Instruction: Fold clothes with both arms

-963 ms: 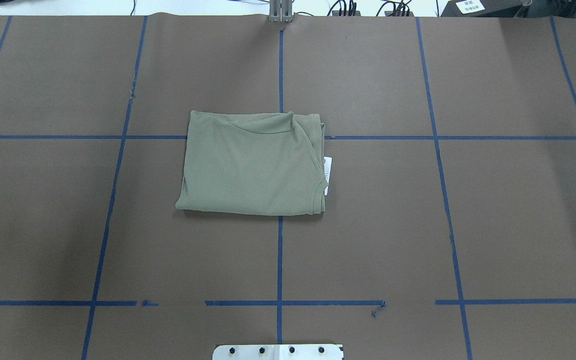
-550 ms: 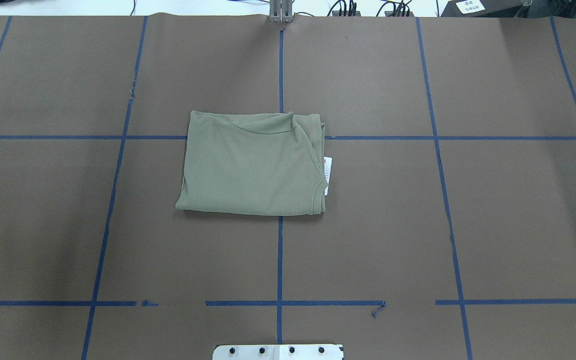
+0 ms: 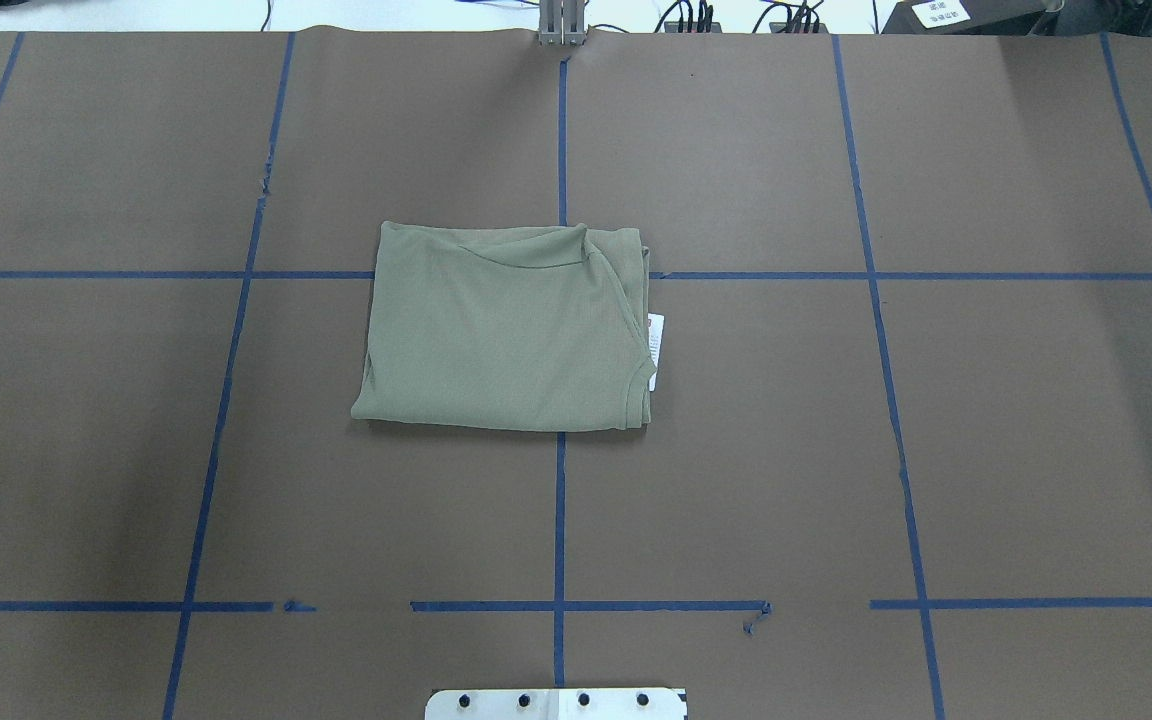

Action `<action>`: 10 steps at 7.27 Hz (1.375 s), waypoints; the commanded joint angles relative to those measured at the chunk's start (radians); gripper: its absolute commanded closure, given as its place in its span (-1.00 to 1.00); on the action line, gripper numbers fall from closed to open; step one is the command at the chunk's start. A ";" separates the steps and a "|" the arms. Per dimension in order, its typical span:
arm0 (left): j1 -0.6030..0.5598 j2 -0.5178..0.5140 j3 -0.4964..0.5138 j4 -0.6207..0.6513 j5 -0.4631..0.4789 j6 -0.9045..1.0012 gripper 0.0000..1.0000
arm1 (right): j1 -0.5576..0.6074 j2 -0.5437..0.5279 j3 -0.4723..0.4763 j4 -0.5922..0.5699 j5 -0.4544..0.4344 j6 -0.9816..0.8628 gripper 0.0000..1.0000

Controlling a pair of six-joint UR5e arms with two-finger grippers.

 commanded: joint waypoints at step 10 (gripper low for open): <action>0.003 0.021 -0.029 -0.010 0.014 0.004 -1.00 | -0.001 0.006 0.010 0.000 0.001 0.001 -1.00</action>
